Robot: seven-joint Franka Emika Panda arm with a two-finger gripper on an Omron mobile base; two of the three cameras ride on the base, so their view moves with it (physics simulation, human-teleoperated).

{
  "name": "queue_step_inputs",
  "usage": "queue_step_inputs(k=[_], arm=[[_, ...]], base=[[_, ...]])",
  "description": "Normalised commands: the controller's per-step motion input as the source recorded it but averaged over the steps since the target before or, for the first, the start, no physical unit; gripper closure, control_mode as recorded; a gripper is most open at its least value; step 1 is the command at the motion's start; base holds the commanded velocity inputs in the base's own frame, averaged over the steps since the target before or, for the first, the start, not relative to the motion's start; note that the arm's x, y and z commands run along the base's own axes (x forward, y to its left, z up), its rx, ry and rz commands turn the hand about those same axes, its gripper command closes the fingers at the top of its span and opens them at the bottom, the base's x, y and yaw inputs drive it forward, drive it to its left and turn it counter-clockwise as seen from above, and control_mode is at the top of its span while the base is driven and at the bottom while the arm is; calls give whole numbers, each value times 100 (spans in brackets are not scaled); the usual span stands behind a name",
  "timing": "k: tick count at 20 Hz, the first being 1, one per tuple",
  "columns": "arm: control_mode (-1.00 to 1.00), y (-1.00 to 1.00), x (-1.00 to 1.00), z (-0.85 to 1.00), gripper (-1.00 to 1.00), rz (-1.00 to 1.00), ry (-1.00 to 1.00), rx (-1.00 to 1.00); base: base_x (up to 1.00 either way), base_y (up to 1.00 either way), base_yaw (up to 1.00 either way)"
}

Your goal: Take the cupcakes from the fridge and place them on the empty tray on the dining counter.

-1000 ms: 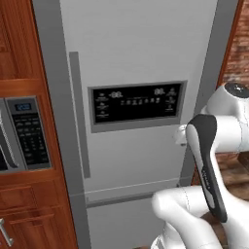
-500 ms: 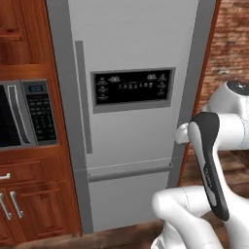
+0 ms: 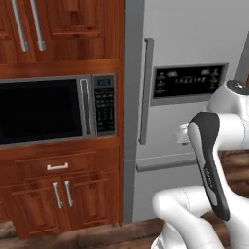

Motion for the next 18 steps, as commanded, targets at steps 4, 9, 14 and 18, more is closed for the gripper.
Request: queue_step_inputs(k=[4,9,14,18], arm=[[100,0,0,0,-100,0,0,0],[100,0,0,0,-100,0,0,0],[100,0,0,0,-100,0,0,0],[100,0,0,0,-100,0,0,0]], base=[[-46,70,0],[-66,16,0],[-16,-13,0],[7,-15,0]])
